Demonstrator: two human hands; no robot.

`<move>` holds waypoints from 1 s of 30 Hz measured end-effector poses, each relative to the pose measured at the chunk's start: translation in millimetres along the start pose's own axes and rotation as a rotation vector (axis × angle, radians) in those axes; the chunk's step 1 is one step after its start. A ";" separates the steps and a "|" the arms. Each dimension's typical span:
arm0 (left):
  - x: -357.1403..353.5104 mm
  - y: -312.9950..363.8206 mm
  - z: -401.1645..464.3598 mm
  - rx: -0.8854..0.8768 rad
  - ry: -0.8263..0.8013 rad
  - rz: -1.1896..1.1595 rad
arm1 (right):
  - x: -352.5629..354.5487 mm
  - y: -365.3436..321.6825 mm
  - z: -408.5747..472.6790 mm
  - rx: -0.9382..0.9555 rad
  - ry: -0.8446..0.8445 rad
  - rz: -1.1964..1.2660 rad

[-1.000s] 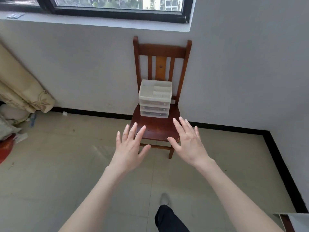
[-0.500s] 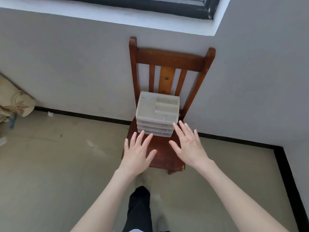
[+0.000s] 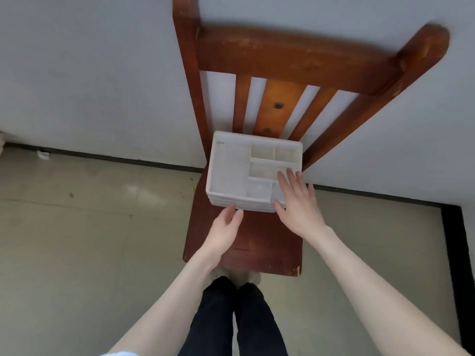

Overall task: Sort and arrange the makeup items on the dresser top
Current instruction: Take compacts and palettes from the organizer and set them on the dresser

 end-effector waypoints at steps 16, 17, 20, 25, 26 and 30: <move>-58.8 -29.8 78.9 0.317 0.006 -1.294 | -58.3 15.7 28.6 0.134 0.110 -0.025; -59.4 -31.1 77.8 0.315 0.012 -1.302 | -58.9 15.9 28.4 0.133 0.116 -0.021; -60.7 -32.1 77.0 0.321 0.029 -1.345 | -60.5 16.2 29.4 0.137 0.130 -0.024; -58.4 -36.5 78.1 0.320 0.047 -1.276 | -60.1 17.0 28.7 0.145 0.123 -0.031; -58.1 -36.9 78.0 0.320 0.049 -1.262 | -60.0 17.2 28.3 0.147 0.118 -0.034; -57.0 -38.8 80.5 0.338 0.070 -1.218 | -59.0 17.3 27.9 0.149 0.112 -0.039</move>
Point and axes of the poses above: each hand's wrist, its own z-axis towards the middle knuckle, its own x-axis out of the back of the hand, y = z × x, the point moved 6 cm from there along z, towards the middle knuckle, and after that the axes turned 4 degrees about y, right-handed, at the moved point
